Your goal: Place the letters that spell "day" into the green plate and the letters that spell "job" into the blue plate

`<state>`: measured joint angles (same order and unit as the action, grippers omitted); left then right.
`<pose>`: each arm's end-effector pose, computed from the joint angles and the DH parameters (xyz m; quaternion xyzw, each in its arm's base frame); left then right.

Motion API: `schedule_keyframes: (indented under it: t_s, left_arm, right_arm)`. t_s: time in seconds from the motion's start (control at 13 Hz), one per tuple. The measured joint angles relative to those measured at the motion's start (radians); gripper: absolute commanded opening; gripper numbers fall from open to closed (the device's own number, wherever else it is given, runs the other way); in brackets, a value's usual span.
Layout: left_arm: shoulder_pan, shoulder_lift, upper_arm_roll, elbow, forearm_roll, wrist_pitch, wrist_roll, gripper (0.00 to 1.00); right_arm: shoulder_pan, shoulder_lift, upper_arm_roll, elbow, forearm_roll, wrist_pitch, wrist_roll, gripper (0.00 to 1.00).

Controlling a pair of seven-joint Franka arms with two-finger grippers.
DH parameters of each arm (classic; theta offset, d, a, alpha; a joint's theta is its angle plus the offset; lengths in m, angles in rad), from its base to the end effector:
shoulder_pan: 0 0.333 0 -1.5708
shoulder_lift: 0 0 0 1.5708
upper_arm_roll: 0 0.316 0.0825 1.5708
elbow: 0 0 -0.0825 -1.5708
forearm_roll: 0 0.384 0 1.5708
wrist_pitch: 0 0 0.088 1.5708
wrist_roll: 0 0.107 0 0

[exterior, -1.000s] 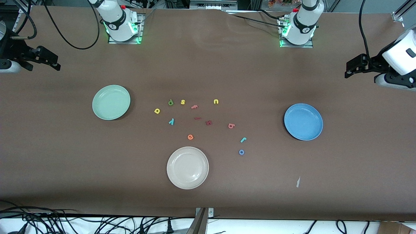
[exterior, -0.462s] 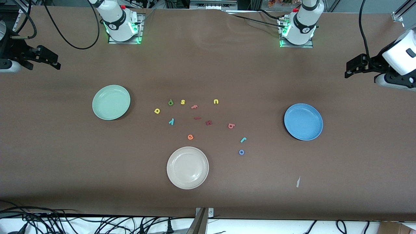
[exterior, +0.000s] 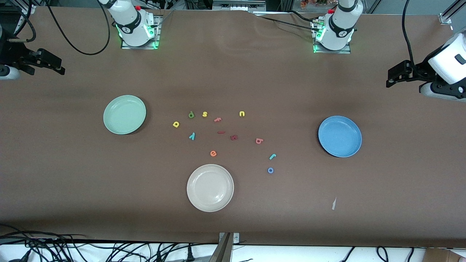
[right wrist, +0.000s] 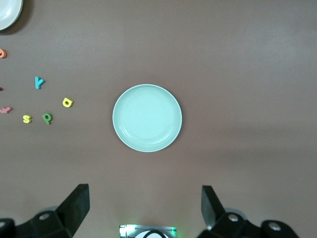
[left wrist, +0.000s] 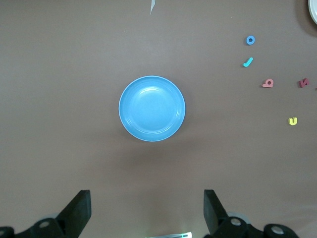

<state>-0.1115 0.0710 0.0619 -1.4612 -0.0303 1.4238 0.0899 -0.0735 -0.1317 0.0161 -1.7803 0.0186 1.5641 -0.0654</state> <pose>0.5602 -0.0328 0.6238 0.9959 -0.0709 -0.0538 0.0140 0.5075 -0.0267 0.5955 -0.9991 -0.0036 0.0417 0.0108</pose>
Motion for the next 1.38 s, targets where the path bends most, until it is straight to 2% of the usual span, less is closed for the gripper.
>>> schedule_keyframes:
  t_s: [0.38,0.62,0.85,1.08,1.38]
  left_arm:
    - [0.0,0.0,0.0,0.0,0.0,0.0,0.0,1.0]
    - [0.0,0.0,0.0,0.0,0.0,0.0,0.0,1.0]
    - [0.0,0.0,0.0,0.0,0.0,0.0,0.0,1.0]
    - [0.0,0.001,0.0,0.001,0.0,0.0,0.0,1.0]
    - [0.0,0.001,0.0,0.002,0.0,0.0,0.0,1.0]
  right_arm:
    - [0.001,0.001,0.004,0.0,0.0,-0.003,0.0,1.0]
    - [0.005,0.024,0.047,-0.003,0.0,0.001,0.0,1.0]
    - [0.013,0.099,0.109,-0.005,-0.006,0.069,0.028,1.0]
    - [0.026,0.18,0.14,-0.008,-0.012,0.146,0.081,1.0]
    - [0.152,0.318,0.153,-0.019,-0.038,0.301,0.282,1.0]
